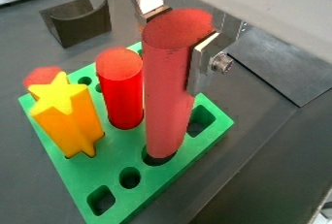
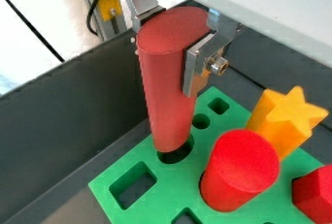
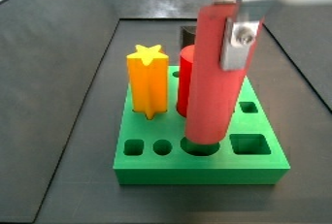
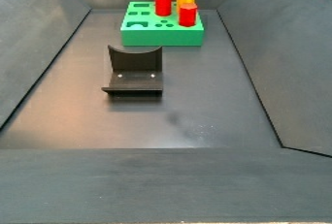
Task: Pick up the oval object. Move up. Place the oval object on the fixture. Regrasp the oval object. Move to above the board. Insert the oval object.
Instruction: Insert the oval object.
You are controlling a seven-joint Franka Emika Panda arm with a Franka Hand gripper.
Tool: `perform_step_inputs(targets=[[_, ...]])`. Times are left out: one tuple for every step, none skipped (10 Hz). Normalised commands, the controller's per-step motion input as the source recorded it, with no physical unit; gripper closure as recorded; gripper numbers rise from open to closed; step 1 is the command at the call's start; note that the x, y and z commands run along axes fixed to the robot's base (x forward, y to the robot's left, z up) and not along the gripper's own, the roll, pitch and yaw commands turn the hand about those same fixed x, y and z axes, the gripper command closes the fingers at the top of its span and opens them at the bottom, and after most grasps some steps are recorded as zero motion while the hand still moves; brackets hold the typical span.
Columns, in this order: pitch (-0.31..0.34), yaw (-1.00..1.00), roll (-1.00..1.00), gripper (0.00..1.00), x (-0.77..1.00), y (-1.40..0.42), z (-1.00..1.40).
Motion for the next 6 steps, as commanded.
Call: perform_step_inputs(targets=[[-0.031, -0.14, 0.04, 1.00, 0.08, -0.06, -0.31], [-0.049, -0.20, 0.01, 1.00, 0.05, -0.01, -0.26], [-0.019, -0.20, 0.01, 1.00, 0.00, 0.00, -0.20], [0.000, -0.19, 0.00, 1.00, 0.00, 0.00, -0.15], [-0.020, -0.28, 0.00, 1.00, 0.00, 0.00, -0.10], [-0.011, -0.29, 0.00, 1.00, 0.00, 0.00, -0.07]])
